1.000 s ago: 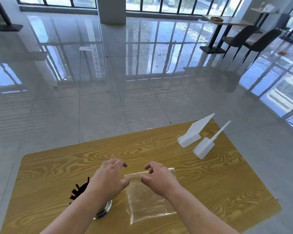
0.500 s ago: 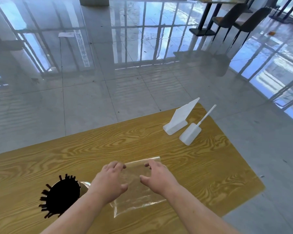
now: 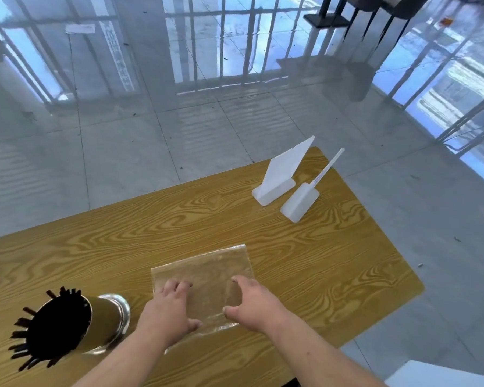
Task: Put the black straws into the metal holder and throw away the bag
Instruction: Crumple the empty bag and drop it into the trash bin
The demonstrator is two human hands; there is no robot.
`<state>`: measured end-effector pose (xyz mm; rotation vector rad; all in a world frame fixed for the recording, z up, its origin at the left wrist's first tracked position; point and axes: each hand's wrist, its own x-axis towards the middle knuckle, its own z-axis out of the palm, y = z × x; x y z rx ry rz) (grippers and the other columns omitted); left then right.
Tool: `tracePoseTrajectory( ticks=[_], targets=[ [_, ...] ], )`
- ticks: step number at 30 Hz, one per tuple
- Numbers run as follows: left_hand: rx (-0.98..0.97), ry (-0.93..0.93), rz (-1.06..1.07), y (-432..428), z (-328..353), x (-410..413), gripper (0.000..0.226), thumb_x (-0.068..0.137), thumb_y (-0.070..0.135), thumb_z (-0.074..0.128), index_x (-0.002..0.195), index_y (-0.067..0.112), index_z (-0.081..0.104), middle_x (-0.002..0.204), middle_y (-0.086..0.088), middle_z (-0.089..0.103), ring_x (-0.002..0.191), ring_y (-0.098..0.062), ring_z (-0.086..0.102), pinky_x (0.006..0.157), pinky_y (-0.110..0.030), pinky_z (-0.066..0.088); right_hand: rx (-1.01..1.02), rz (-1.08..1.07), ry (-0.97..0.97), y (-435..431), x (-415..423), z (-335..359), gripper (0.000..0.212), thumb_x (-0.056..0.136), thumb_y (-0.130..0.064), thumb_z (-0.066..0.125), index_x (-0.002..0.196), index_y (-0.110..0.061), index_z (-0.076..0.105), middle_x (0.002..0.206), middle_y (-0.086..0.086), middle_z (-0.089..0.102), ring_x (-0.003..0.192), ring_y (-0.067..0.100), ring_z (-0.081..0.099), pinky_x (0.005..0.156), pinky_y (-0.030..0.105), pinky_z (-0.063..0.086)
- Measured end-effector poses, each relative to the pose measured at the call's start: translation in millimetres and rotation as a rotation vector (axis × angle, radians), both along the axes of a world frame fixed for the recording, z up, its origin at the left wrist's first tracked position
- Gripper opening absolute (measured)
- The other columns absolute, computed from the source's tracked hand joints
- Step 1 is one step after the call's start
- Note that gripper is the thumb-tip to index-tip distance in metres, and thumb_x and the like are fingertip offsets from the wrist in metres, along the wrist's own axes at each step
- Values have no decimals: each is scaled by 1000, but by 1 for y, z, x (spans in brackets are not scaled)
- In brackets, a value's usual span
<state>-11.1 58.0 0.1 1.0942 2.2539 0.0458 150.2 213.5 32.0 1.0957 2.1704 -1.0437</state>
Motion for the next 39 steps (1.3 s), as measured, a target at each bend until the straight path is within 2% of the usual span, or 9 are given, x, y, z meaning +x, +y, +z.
tracePoseTrajectory(
  ticks=[6, 10, 13, 18, 23, 26, 33, 36, 39],
  targets=[
    [-52, 84, -38, 7, -15, 3, 101, 77, 68, 78, 157, 30, 30, 154, 2, 37, 143, -23, 39, 115, -37, 44, -63, 2, -7, 4, 8, -11, 97, 92, -53, 71, 172, -31, 20, 177, 0, 29, 161, 23, 31, 129, 39, 30],
    [-76, 157, -88, 10, -25, 3, 92, 82, 64, 75, 155, 29, 31, 148, 1, 39, 140, -23, 42, 113, -34, 45, -100, 7, -10, 7, 15, -15, 96, 95, -51, 70, 172, -32, 17, 179, -2, 24, 163, 22, 27, 130, 40, 27],
    [-95, 204, -145, 13, -28, 5, 77, 88, 60, 70, 150, 28, 36, 146, 2, 44, 136, -21, 47, 110, -33, 44, -110, 20, -7, 9, 19, -17, 95, 96, -49, 69, 172, -31, 16, 179, -2, 24, 163, 21, 27, 131, 39, 26],
    [-79, 218, -189, 21, -26, 11, 33, 99, 52, 57, 126, 31, 56, 130, 9, 61, 123, -17, 57, 98, -34, 50, -117, 25, -4, 11, 21, -18, 94, 96, -49, 69, 172, -31, 17, 178, -1, 26, 162, 23, 27, 131, 41, 27],
    [-41, 195, -179, 25, -22, 12, 21, 102, 49, 51, 114, 32, 59, 118, 11, 62, 117, -14, 58, 94, -30, 49, -130, 6, 0, 11, 24, -16, 94, 95, -49, 70, 172, -32, 18, 177, -1, 28, 160, 23, 32, 129, 41, 31],
    [29, 146, -126, 28, -17, 10, 12, 103, 43, 49, 103, 33, 55, 105, 12, 62, 103, -12, 59, 88, -27, 48, -133, -27, 11, 11, 27, -13, 94, 94, -50, 71, 171, -35, 20, 176, -2, 32, 157, 23, 38, 125, 39, 35],
    [195, 26, -10, 39, 18, 7, 16, 102, 44, 50, 91, 32, 50, 85, 9, 66, 77, -14, 60, 67, -33, 47, -184, -259, 100, 12, 19, -2, 96, 93, -54, 76, 169, -41, 20, 173, 4, 36, 149, 27, 48, 117, 40, 48],
    [282, -27, 20, 37, 36, 8, 16, 101, 43, 51, 90, 33, 48, 82, 9, 67, 74, -11, 61, 63, -34, 48, -280, -414, 233, 10, 10, 11, 94, 94, -60, 75, 170, -38, 23, 173, 1, 38, 152, 26, 45, 121, 45, 44],
    [345, -65, 41, 33, 51, 6, 19, 101, 48, 48, 89, 34, 45, 79, 10, 66, 72, -9, 59, 61, -36, 47, -354, -556, 391, 7, -1, 28, 95, 92, -68, 72, 169, -32, 29, 168, 4, 45, 151, 24, 46, 120, 40, 41]
  ],
)
